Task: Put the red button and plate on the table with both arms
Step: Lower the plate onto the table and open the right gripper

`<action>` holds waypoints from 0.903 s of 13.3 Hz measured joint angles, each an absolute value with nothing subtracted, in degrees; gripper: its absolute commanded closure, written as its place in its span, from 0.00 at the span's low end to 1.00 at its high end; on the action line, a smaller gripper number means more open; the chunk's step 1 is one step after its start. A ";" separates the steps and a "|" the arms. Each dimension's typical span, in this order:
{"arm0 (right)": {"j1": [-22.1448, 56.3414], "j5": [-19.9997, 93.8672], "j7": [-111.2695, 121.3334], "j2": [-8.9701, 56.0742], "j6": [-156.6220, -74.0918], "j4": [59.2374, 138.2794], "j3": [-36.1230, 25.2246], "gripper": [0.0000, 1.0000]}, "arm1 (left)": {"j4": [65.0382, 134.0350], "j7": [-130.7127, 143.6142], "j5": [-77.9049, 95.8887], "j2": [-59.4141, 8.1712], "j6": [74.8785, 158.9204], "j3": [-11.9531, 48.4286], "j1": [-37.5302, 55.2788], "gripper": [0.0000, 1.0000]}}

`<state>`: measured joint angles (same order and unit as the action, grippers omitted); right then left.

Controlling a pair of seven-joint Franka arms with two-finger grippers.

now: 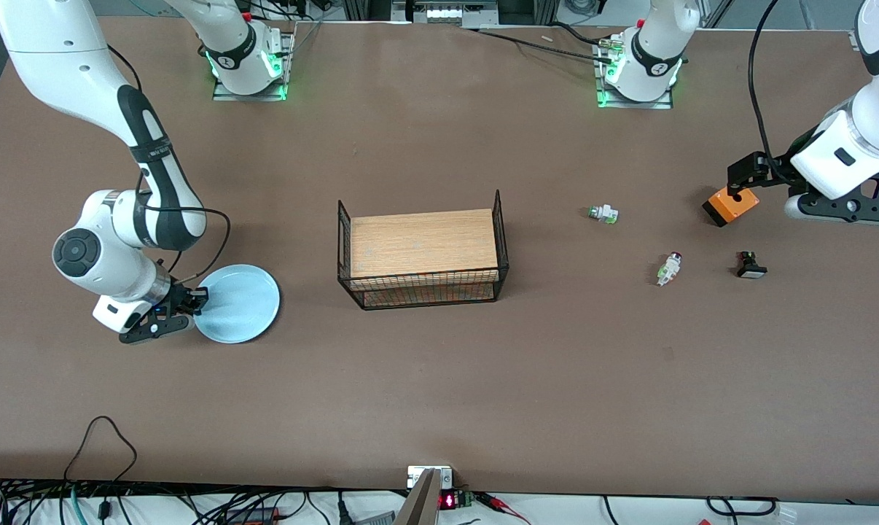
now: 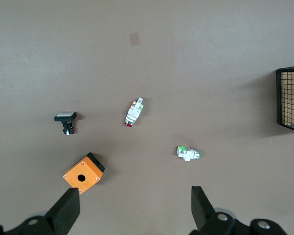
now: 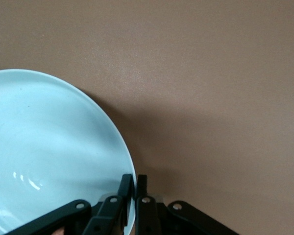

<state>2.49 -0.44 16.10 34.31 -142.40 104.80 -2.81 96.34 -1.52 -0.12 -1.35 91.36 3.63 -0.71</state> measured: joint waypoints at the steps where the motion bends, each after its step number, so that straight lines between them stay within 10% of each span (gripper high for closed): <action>1: 2.49 -0.44 16.10 34.59 -143.20 105.18 -2.77 0.78 | 96.34 -1.52 -0.12 -1.35 91.36 3.64 -0.71 0.00; 5: 2.50 -0.44 16.12 35.02 -143.72 105.29 -2.75 0.58 | 96.34 -1.52 -0.12 -1.35 91.37 3.65 -0.72 0.00; 7: 2.51 -0.44 16.12 35.02 -143.76 105.29 -2.67 0.32 | 96.34 -1.52 -0.12 -1.35 91.37 3.66 -0.71 0.00; 8: 2.52 -0.44 16.15 35.02 -143.84 105.29 -2.59 0.00 | 96.34 -1.52 -0.12 -1.35 91.37 3.67 -0.71 0.00; 12: 3.71 -0.43 16.26 35.01 -150.35 107.11 -2.11 0.00 | 96.31 -1.52 -0.12 -1.35 91.42 3.69 -0.70 0.00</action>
